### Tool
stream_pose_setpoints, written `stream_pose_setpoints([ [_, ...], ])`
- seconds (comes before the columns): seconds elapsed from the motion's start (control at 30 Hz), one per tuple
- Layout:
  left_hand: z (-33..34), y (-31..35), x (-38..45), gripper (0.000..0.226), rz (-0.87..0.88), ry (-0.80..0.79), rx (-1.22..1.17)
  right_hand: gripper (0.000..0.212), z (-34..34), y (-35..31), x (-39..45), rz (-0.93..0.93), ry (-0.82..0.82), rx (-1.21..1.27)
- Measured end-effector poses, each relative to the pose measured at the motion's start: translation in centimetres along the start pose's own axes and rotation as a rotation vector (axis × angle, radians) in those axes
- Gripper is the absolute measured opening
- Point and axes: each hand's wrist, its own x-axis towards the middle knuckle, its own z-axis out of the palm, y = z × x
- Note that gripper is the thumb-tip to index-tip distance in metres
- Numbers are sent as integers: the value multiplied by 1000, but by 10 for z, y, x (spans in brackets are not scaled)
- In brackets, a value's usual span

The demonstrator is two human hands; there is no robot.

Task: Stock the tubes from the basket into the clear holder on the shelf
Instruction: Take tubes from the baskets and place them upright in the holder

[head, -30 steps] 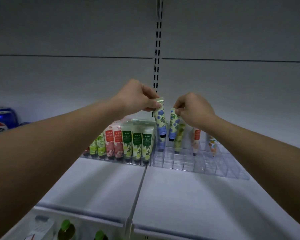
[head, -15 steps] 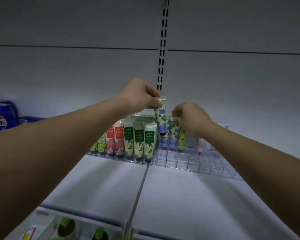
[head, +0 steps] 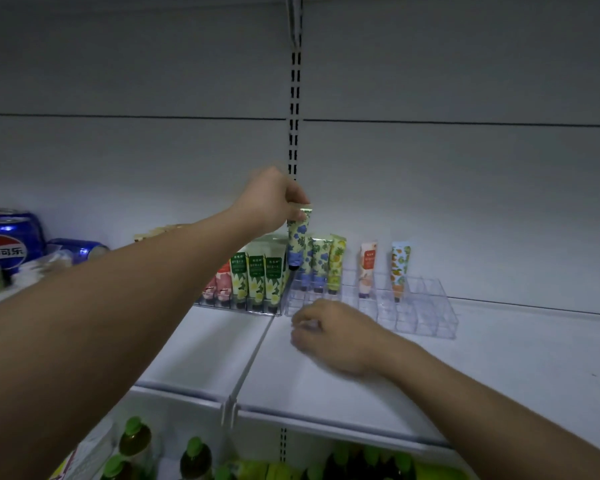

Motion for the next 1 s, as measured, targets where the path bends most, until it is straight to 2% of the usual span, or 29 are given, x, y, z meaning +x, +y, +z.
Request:
stream_pose_setpoints([
  [0.07,3,3,0,22,19,12,51,58,13,6,-9,3,-93,-85],
  [0.13,7,5,1,21,18,11,78,63,24,8,-17,-2,-99,-85],
  [0.53,38,-5,12,22,-74,-32,156,64,30,8,-21,-2,-44,-72],
  [0.83,57,-10,13,22,-15,-124,365,63,31,10,-19,0,-33,-64],
  [1.0,52,-7,7,39,41,-108,431,63,31,9,-19,9,-21,-58],
])
